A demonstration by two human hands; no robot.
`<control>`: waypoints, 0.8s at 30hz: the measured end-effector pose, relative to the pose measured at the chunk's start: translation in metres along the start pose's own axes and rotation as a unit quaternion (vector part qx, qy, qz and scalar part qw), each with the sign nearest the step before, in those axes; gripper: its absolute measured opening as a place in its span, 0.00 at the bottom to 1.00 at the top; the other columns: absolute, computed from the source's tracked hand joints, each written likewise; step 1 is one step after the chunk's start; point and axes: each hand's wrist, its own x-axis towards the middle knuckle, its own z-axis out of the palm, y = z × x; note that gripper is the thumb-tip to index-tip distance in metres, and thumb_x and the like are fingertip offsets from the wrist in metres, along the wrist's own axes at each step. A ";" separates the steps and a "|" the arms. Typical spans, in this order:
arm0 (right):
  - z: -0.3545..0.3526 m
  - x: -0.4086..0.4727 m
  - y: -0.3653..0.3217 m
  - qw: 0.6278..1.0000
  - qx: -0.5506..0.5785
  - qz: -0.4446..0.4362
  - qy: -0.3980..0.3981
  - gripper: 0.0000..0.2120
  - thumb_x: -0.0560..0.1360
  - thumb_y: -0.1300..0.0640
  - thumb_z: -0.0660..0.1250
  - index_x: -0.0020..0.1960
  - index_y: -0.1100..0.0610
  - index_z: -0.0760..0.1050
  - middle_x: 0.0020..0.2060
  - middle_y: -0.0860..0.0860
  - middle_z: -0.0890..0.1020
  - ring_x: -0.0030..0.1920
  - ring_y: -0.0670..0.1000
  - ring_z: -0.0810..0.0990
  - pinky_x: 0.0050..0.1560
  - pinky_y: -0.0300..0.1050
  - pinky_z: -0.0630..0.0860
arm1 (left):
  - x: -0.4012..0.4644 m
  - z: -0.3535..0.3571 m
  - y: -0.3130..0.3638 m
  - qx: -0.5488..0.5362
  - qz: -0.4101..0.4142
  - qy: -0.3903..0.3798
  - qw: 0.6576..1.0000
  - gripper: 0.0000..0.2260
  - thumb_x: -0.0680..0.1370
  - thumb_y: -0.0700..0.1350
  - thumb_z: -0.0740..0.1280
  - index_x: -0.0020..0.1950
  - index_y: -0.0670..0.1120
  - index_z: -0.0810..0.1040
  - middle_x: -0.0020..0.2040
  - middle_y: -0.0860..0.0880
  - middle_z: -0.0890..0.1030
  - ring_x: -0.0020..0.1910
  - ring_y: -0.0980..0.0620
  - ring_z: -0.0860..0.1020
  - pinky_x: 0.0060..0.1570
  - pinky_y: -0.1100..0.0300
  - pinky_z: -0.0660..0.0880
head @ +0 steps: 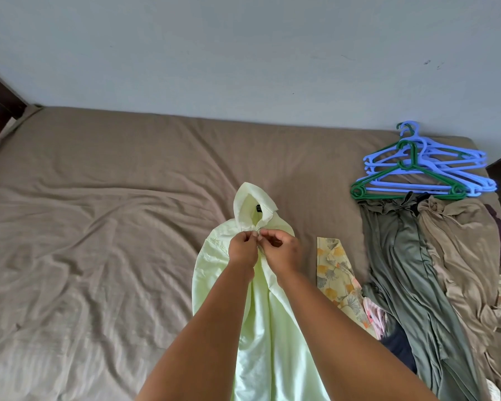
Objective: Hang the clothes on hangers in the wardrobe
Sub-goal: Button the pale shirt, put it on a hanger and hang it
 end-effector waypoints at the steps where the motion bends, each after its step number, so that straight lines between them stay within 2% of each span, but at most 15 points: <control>1: 0.000 0.000 0.000 1.000 0.003 0.006 -0.003 0.04 0.71 0.55 0.75 0.46 0.50 0.83 0.41 0.44 0.85 0.44 0.42 0.83 0.51 0.41 0.80 | -0.001 0.000 0.000 0.013 0.017 0.013 1.000 0.07 0.81 0.41 0.62 0.53 0.41 0.79 0.46 0.48 0.81 0.45 0.52 0.77 0.42 0.64 0.72; 5: -0.002 0.004 -0.001 0.999 0.000 0.050 -0.001 0.05 0.70 0.53 0.76 0.42 0.53 0.82 0.38 0.48 0.85 0.41 0.46 0.84 0.48 0.43 0.81 | -0.009 0.001 0.000 0.112 0.087 0.052 0.988 0.04 0.80 0.40 0.61 0.48 0.45 0.75 0.41 0.51 0.78 0.42 0.51 0.76 0.39 0.62 0.72; 9: -0.006 0.005 -0.010 0.996 -0.033 0.084 -0.012 0.05 0.72 0.54 0.73 0.40 0.55 0.81 0.36 0.48 0.84 0.37 0.46 0.80 0.40 0.38 0.76 | -0.012 0.001 0.000 0.208 0.146 0.064 0.965 0.05 0.81 0.43 0.60 0.52 0.45 0.74 0.42 0.53 0.76 0.48 0.48 0.76 0.50 0.53 0.74; 11: -0.005 0.008 -0.011 0.993 -0.001 0.114 -0.017 0.05 0.72 0.57 0.72 0.41 0.58 0.81 0.36 0.49 0.83 0.37 0.47 0.79 0.38 0.37 0.74 | -0.012 0.002 0.002 0.173 0.134 0.052 0.974 0.04 0.81 0.43 0.59 0.52 0.44 0.72 0.44 0.51 0.76 0.47 0.48 0.76 0.50 0.53 0.74; 14: -0.004 0.012 -0.013 0.986 0.044 0.148 -0.058 0.03 0.74 0.60 0.70 0.42 0.59 0.80 0.36 0.49 0.82 0.37 0.47 0.78 0.41 0.38 0.74 | -0.008 0.000 0.004 0.094 0.078 0.043 0.992 0.05 0.82 0.42 0.59 0.53 0.41 0.73 0.46 0.49 0.77 0.44 0.52 0.74 0.43 0.60 0.71; 17: -0.010 0.013 -0.015 0.964 0.131 0.174 -0.152 0.07 0.78 0.62 0.65 0.42 0.57 0.79 0.35 0.49 0.82 0.37 0.46 0.78 0.42 0.36 0.74 | -0.002 -0.005 0.003 0.091 0.068 0.028 0.993 0.08 0.82 0.43 0.60 0.55 0.40 0.75 0.47 0.48 0.78 0.44 0.53 0.75 0.38 0.64 0.70; 19: -0.015 0.013 -0.016 0.964 0.120 0.159 -0.179 0.07 0.80 0.61 0.63 0.44 0.55 0.78 0.37 0.46 0.81 0.38 0.43 0.78 0.40 0.34 0.72 | 0.000 -0.008 0.004 0.101 0.079 0.022 0.992 0.07 0.82 0.43 0.60 0.54 0.41 0.74 0.45 0.49 0.79 0.42 0.54 0.76 0.38 0.64 0.70; 22: -0.017 0.014 -0.007 0.976 0.057 0.134 -0.161 0.07 0.81 0.60 0.60 0.51 0.52 0.77 0.47 0.47 0.81 0.49 0.46 0.77 0.48 0.38 0.70 | 0.003 -0.015 -0.003 0.085 0.063 -0.022 0.994 0.07 0.83 0.47 0.58 0.56 0.45 0.72 0.46 0.49 0.82 0.45 0.53 0.80 0.46 0.58 0.75; 24: -0.017 0.010 0.006 0.963 0.052 0.164 -0.207 0.14 0.80 0.62 0.61 0.62 0.48 0.73 0.54 0.48 0.78 0.54 0.49 0.77 0.55 0.42 0.74 | 0.003 -0.019 -0.018 0.110 0.021 -0.070 0.991 0.10 0.82 0.47 0.58 0.61 0.46 0.71 0.51 0.48 0.82 0.50 0.50 0.80 0.52 0.56 0.74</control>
